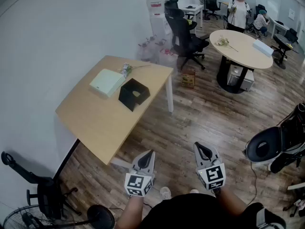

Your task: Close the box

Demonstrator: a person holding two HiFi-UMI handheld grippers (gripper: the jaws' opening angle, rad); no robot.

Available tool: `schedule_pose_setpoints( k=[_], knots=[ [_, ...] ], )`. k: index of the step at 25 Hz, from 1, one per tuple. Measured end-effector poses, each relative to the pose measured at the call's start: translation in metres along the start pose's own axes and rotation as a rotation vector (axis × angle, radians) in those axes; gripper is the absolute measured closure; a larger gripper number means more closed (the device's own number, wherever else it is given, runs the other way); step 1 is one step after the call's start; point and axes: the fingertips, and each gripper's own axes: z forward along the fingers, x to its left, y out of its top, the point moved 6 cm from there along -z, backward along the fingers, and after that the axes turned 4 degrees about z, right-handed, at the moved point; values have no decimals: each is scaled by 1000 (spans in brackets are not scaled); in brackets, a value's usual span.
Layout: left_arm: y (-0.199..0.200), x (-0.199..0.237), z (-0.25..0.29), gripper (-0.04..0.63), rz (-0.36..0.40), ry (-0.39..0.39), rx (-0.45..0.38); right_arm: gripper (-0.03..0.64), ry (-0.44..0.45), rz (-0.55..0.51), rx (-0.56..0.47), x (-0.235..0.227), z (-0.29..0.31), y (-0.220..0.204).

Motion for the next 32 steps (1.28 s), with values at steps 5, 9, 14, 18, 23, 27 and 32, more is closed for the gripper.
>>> schedule_pose_setpoints(
  k=[5, 9, 14, 18, 23, 27, 32],
  knots=[
    [7, 7, 9, 586, 10, -13, -11, 606, 15, -12, -1, 2, 10, 5],
    [11, 14, 13, 586, 4, -19, -18, 606, 3, 2, -1, 1, 18, 6],
    [10, 31, 19, 586, 6, -33, -23, 606, 29, 9, 1, 6, 40, 7],
    [7, 49, 22, 586, -10, -35, -26, 604, 23, -13, -4, 14, 58, 13],
    [-1, 76, 21, 586, -18, -39, -15, 533, 24, -25, 14, 27, 85, 14],
    [-2, 98, 14, 586, -35, -33, -16, 486, 25, -21, 24, 41, 101, 20],
    [-3, 114, 10, 586, -39, -43, -19, 479, 10, -10, 18, 52, 115, 22]
  ],
)
